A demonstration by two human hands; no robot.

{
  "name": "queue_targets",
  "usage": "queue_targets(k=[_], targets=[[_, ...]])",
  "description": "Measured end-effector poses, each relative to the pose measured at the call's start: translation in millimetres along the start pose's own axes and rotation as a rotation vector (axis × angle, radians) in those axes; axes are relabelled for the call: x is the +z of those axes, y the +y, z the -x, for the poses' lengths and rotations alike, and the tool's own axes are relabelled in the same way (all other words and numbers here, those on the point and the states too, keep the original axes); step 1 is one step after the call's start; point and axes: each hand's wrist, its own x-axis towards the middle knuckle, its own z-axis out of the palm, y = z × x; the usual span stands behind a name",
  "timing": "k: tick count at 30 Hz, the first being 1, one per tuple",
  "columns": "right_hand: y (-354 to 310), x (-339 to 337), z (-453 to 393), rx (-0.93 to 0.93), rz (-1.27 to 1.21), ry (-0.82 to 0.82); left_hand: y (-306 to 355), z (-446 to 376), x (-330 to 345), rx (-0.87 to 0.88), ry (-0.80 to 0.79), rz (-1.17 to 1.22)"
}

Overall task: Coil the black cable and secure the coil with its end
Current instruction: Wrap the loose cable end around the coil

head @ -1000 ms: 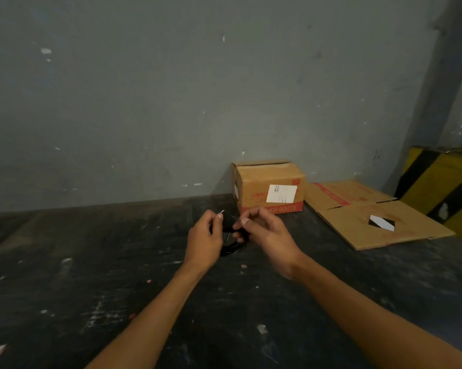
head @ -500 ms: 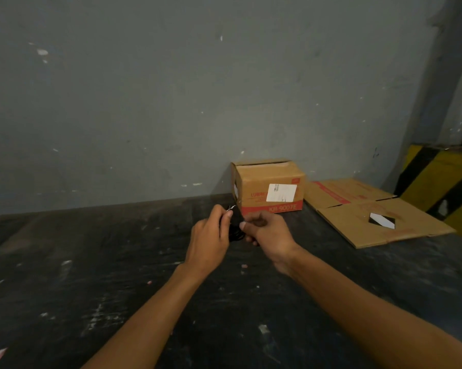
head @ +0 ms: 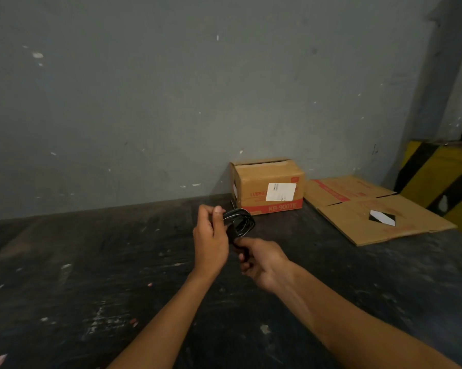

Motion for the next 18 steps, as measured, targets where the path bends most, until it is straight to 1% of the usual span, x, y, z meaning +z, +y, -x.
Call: queue_targets(k=[3,6,8,11,13,15,18], targets=[[0,2,2,-0.016,-0.062,0.058,-1,1,0,0.002,-0.007,-0.001],[-1,7,5,-0.041,-0.117,0.088,-3,6,1,0.062,-0.033,-0.042],[-3,11,6,-0.048,-0.166,0.073,-6,11,3,0.089,-0.064,-0.077],[-6,13,7,-0.041,-0.271,-0.012,-9,16,4,0.097,-0.069,-0.078],[-5,10,6,-0.042,-0.315,-0.038,-10,16,6,0.069,-0.085,-0.055],[-5,8,6,-0.041,-0.332,-0.053,-11,16,8,-0.007,-0.105,0.003],[-7,3,5,-0.065,-0.301,-0.06,-15,15,9,-0.101,-0.153,0.038]])
